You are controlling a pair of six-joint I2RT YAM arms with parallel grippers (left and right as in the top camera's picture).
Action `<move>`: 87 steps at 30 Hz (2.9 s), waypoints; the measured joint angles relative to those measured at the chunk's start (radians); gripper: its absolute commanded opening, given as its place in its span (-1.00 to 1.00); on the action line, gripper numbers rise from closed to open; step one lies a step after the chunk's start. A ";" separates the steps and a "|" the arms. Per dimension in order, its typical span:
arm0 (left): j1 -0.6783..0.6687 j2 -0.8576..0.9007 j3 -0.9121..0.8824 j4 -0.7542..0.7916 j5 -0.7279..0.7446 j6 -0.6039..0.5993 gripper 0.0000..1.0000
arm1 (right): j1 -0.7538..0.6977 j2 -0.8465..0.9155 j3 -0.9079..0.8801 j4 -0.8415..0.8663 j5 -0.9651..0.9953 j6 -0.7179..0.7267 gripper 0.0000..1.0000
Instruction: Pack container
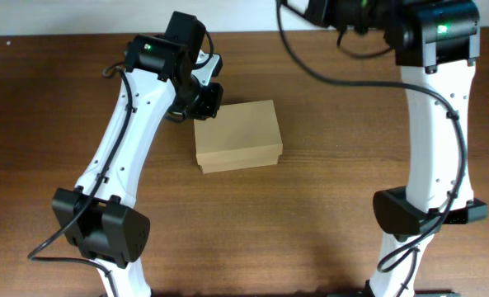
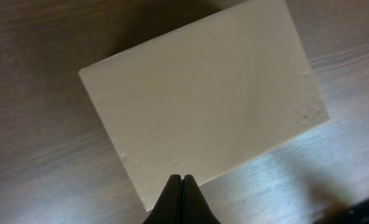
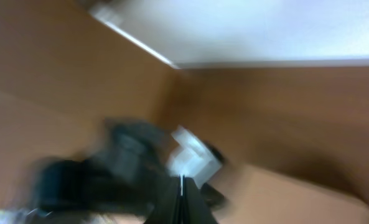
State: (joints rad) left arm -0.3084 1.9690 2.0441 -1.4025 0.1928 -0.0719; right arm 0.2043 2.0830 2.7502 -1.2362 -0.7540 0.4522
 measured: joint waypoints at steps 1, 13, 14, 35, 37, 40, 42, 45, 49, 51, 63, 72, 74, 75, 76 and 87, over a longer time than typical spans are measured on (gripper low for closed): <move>0.000 0.000 0.000 0.001 -0.004 0.000 -0.96 | 0.012 0.002 -0.002 -0.060 0.052 -0.053 -0.93; 0.000 0.000 -0.015 0.005 -0.118 0.000 -0.97 | 0.209 0.003 -0.235 -0.282 0.478 -0.317 -0.92; 0.000 -0.001 -0.031 0.014 -0.126 0.000 -0.96 | 0.209 0.004 -0.267 -0.282 0.488 -0.320 -0.92; 0.003 -0.041 -0.427 0.259 -0.126 0.000 -0.96 | 0.206 -0.020 -0.960 0.051 0.536 -0.321 -0.92; 0.003 -0.042 -0.430 0.263 -0.126 0.000 -0.96 | 0.206 -0.029 -0.976 0.069 0.535 -0.321 -0.92; 0.003 -0.043 -0.429 0.263 -0.126 0.000 -0.96 | 0.204 -0.031 -0.975 0.074 0.532 -0.321 -0.92; 0.003 -0.043 -0.422 0.258 -0.126 0.000 -0.96 | 0.201 -0.031 -0.964 0.074 0.529 -0.322 -0.93; 0.003 -0.037 -0.390 0.230 -0.126 0.000 -0.96 | 0.192 -0.029 -0.904 0.050 0.530 -0.330 -0.92; 0.003 -0.024 -0.229 0.150 -0.149 0.000 -0.96 | 0.157 -0.029 -0.693 -0.051 0.564 -0.360 -0.92; 0.005 -0.022 -0.108 0.101 -0.183 0.000 -0.96 | 0.131 -0.030 -0.557 -0.116 0.598 -0.375 -0.92; 0.172 -0.032 0.595 -0.115 -0.351 -0.007 0.50 | -0.018 -0.096 0.114 -0.401 0.721 -0.428 0.98; 0.248 -0.033 0.637 -0.211 -0.366 -0.007 1.00 | -0.037 -0.098 0.163 -0.456 0.731 -0.434 0.98; 0.249 -0.033 0.637 -0.217 -0.366 -0.007 0.99 | -0.037 -0.097 0.163 -0.456 0.731 -0.434 0.98; 0.249 -0.033 0.637 -0.219 -0.366 -0.007 1.00 | -0.037 -0.097 0.163 -0.456 0.731 -0.434 0.98; 0.249 -0.033 0.637 -0.224 -0.366 -0.007 1.00 | -0.037 -0.097 0.163 -0.456 0.731 -0.434 0.98; 0.249 -0.033 0.637 -0.229 -0.366 -0.007 1.00 | -0.037 -0.097 0.163 -0.456 0.719 -0.434 0.98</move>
State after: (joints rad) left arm -0.0593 1.9362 2.6812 -1.6318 -0.1730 -0.0788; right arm 0.1677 1.9862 2.9131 -1.6920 -0.0345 0.0181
